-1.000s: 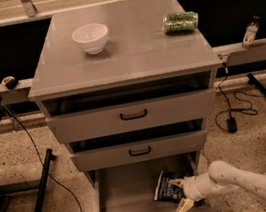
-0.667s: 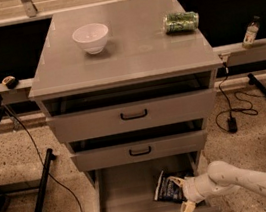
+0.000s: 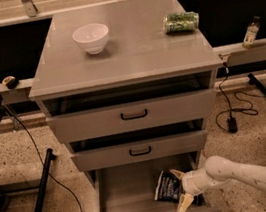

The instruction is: Pick blue chip bag from bottom drawer and place on counter

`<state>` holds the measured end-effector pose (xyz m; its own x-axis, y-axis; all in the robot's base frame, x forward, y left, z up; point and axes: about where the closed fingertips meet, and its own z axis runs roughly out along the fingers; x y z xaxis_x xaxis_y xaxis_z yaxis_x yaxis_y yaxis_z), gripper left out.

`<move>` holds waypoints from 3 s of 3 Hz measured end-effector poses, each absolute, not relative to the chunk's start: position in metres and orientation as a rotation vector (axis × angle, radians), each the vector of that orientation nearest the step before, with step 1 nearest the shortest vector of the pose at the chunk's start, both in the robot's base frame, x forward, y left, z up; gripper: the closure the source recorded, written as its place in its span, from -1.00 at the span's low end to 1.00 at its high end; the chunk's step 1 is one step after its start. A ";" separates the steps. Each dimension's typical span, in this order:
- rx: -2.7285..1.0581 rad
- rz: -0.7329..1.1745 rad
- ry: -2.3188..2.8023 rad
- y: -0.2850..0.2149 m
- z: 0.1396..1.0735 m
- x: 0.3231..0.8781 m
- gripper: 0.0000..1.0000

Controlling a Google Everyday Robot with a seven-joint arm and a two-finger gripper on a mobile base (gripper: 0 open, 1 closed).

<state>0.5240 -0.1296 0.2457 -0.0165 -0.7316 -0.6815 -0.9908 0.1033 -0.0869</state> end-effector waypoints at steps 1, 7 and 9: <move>-1.634 0.533 1.834 -0.145 0.246 0.552 -1.00; -1.691 0.475 1.960 -0.183 0.116 0.597 0.27; -1.621 0.488 1.623 -0.180 0.188 0.595 1.00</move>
Offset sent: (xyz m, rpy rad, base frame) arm 0.1030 -0.0754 -0.0831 -0.1255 0.0328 -0.1273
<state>0.5952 -0.1797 0.1879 0.1126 -0.6642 -0.7390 -0.9617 0.1144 -0.2493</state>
